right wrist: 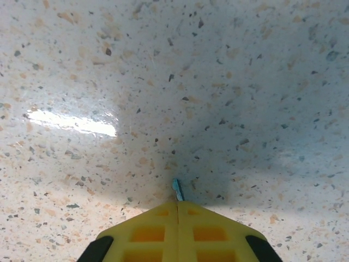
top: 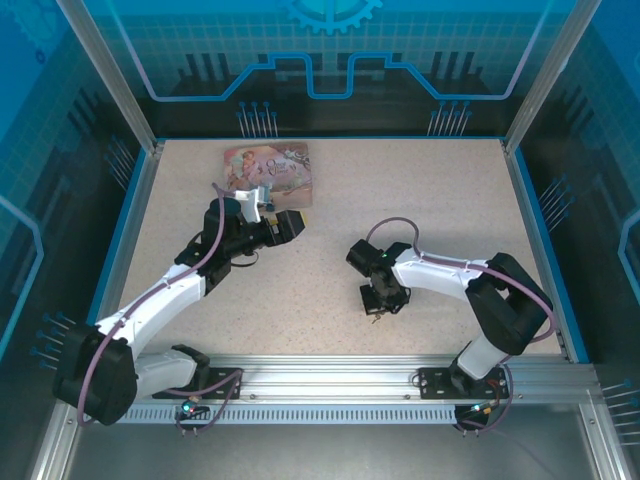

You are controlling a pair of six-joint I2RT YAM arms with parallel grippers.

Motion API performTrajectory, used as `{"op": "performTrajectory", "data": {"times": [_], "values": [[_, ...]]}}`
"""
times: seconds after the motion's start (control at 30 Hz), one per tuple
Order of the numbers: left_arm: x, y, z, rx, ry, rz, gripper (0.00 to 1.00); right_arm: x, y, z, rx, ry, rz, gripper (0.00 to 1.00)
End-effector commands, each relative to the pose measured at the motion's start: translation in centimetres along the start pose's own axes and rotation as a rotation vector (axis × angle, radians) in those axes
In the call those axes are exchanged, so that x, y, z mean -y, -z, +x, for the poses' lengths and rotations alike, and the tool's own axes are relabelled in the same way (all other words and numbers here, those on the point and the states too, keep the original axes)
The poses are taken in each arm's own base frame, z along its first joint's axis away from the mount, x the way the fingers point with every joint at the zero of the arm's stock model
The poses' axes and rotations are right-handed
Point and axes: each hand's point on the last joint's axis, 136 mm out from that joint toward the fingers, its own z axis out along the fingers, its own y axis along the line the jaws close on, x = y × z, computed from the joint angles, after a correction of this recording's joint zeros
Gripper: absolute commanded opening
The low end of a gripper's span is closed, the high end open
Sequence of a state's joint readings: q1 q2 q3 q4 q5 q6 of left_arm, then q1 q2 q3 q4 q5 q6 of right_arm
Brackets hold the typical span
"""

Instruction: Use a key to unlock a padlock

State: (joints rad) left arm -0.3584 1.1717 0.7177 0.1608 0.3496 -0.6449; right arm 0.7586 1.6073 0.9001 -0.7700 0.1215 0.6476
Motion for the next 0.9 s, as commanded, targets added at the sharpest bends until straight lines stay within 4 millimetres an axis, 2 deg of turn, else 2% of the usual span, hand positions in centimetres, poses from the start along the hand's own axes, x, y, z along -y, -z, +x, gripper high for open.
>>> {"op": "performTrajectory", "data": {"times": [0.0, 0.2, 0.4, 0.43, 0.53, 0.63, 0.77, 0.87], "values": [[1.4, 0.7, -1.2, 0.036, -0.049, 0.014, 0.90, 0.9, 0.6, 0.1, 0.003, 0.020, 0.034, 0.00], [1.4, 0.8, -1.2, 0.039, -0.050, 0.010, 0.90, 0.8, 2.1, -0.7, 0.064, 0.026, 0.008, 0.00], [2.0, 0.8, -1.6, 0.041, -0.049, 0.031, 0.89, 0.3, 4.3, -2.8, 0.218, 0.041, -0.062, 0.00], [2.1, 0.8, -1.6, 0.040, -0.048, 0.032, 0.89, 0.7, 3.8, -2.2, 0.211, 0.042, -0.061, 0.00], [2.3, 0.8, -1.7, 0.038, -0.044, 0.042, 0.87, 0.2, 4.8, -2.9, 0.267, 0.064, -0.105, 0.00], [3.1, 0.6, -1.5, 0.016, -0.035, 0.070, 0.83, -1.1, 7.3, -4.7, 0.437, 0.117, -0.211, 0.00], [5.3, 0.2, -1.4, -0.025, -0.045, 0.133, 0.71, -2.9, 12.4, -7.1, 0.712, 0.201, -0.404, 0.00], [7.0, 0.0, -1.3, -0.044, -0.055, 0.163, 0.65, -3.2, 16.2, -8.3, 0.896, 0.283, -0.449, 0.00]]}}
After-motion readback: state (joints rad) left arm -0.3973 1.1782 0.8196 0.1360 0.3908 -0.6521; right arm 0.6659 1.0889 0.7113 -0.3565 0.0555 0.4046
